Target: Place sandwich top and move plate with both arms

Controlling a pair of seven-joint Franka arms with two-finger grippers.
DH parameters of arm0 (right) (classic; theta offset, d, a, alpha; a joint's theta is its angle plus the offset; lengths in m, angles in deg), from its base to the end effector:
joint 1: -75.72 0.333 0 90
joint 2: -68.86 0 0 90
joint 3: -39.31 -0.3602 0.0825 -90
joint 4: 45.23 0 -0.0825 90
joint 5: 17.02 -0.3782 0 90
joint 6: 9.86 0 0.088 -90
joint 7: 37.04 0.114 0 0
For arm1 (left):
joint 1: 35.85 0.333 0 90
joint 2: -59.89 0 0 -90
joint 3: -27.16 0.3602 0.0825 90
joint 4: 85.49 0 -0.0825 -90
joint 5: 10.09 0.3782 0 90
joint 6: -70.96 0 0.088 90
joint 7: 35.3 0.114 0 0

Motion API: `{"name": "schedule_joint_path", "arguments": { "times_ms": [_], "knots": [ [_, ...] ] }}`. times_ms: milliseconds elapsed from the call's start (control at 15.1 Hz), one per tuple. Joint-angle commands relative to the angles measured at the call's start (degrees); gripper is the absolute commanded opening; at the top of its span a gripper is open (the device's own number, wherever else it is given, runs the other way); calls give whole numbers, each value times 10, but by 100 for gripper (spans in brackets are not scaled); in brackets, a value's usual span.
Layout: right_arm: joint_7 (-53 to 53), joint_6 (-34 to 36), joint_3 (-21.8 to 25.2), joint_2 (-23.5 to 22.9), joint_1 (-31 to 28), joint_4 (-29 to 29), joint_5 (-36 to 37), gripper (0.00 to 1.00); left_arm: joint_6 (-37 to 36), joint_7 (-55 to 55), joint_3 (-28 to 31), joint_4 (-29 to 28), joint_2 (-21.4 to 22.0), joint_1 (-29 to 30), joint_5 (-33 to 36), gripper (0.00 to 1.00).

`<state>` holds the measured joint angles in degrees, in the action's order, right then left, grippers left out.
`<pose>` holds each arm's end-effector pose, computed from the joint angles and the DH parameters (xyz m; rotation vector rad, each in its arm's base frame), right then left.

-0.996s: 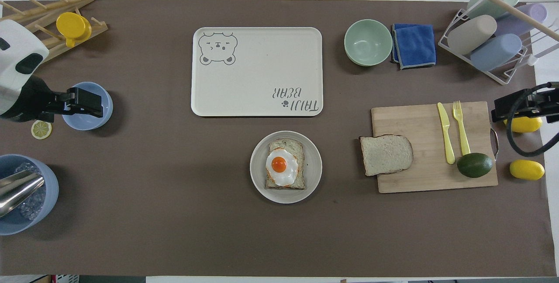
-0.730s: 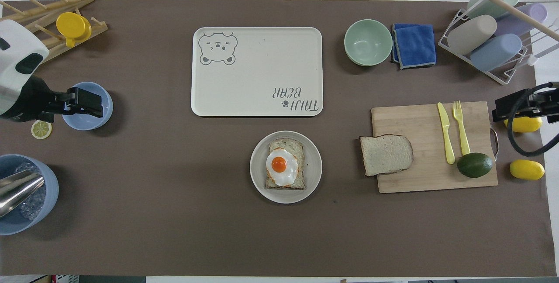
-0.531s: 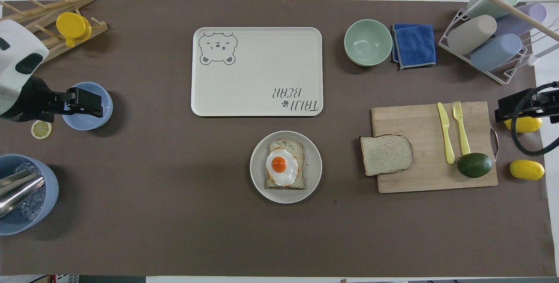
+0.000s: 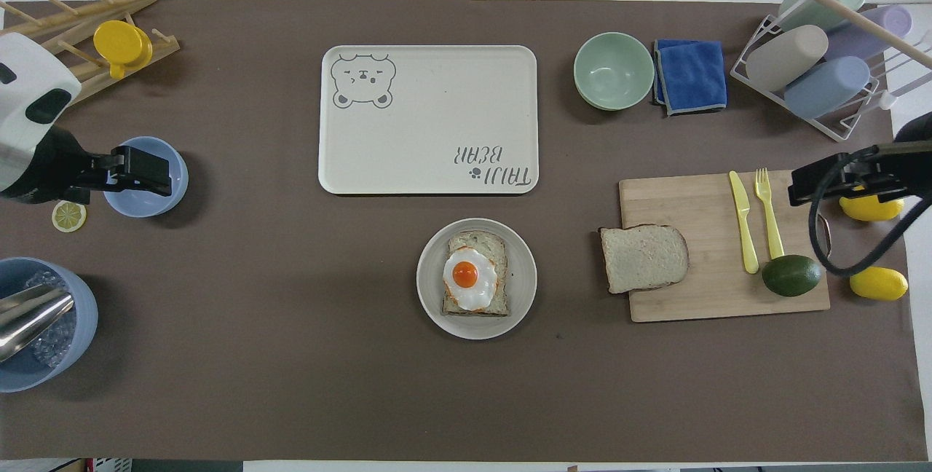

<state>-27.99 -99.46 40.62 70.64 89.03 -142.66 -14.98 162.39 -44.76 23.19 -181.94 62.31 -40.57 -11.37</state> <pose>0.5205 0.1063 0.6179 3.0833 0.0820 -0.1504 0.5264 -0.0838 0.6342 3.1286 0.0229 -0.0751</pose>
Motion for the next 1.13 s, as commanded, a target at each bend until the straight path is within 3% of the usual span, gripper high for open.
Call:
{"name": "schedule_joint_path", "arguments": {
  "times_ms": [0,265,465,597,796,1062],
  "knots": [
    [88,-78,-1,-3,93,-108,52,100,-7,2,1,-4,10,1,2,100],
    [174,-166,-1,-78,131,-156,110,100,-7,2,1,-4,9,1,2,100],
    [202,-182,-1,-142,144,-171,169,100,-7,2,1,-4,9,1,2,100],
    [211,-185,-1,-149,152,-182,210,100,-7,2,1,-4,9,1,3,100],
    [235,-226,-1,-150,153,-212,210,100,-7,2,1,-3,10,2,2,100],
    [230,-230,-2,-148,153,-226,212,99,-7,2,1,-4,9,1,2,100]
  ]
}}
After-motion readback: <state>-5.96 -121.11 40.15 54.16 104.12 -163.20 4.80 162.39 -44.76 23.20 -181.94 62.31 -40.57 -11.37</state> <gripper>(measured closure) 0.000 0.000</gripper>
